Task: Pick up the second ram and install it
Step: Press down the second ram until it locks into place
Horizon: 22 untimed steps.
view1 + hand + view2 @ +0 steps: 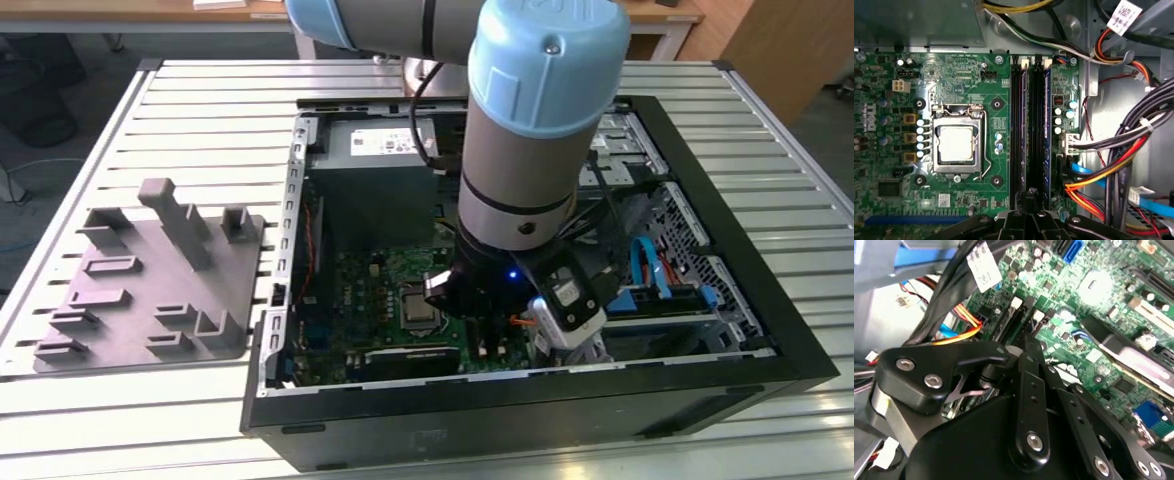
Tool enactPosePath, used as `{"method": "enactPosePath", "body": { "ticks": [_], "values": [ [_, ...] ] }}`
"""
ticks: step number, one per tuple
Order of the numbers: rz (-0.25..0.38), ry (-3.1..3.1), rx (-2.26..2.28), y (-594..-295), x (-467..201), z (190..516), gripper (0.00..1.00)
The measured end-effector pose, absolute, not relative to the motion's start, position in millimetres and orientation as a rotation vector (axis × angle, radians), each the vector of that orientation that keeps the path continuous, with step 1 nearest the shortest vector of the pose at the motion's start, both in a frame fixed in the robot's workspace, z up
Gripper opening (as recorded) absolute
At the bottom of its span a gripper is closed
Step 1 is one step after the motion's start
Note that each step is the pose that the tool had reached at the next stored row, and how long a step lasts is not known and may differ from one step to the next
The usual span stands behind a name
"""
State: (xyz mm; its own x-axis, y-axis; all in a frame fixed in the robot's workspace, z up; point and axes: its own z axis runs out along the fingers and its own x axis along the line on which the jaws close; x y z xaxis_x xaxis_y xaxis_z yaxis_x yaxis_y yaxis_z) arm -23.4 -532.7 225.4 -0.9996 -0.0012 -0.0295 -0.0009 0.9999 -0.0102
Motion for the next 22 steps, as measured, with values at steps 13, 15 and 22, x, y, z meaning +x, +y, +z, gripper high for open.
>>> {"method": "enactPosePath", "body": {
  "ticks": [13,15,22],
  "values": [
    [-0.022,3.112,-0.002,-482.6,-23.5,225.1,0.1],
    [-0.031,3.112,-0.002,-481.9,-23.4,228.7,0.1],
    [-0.033,3.112,-0.002,-481.8,-23.5,259.2,0.1]
  ]
}}
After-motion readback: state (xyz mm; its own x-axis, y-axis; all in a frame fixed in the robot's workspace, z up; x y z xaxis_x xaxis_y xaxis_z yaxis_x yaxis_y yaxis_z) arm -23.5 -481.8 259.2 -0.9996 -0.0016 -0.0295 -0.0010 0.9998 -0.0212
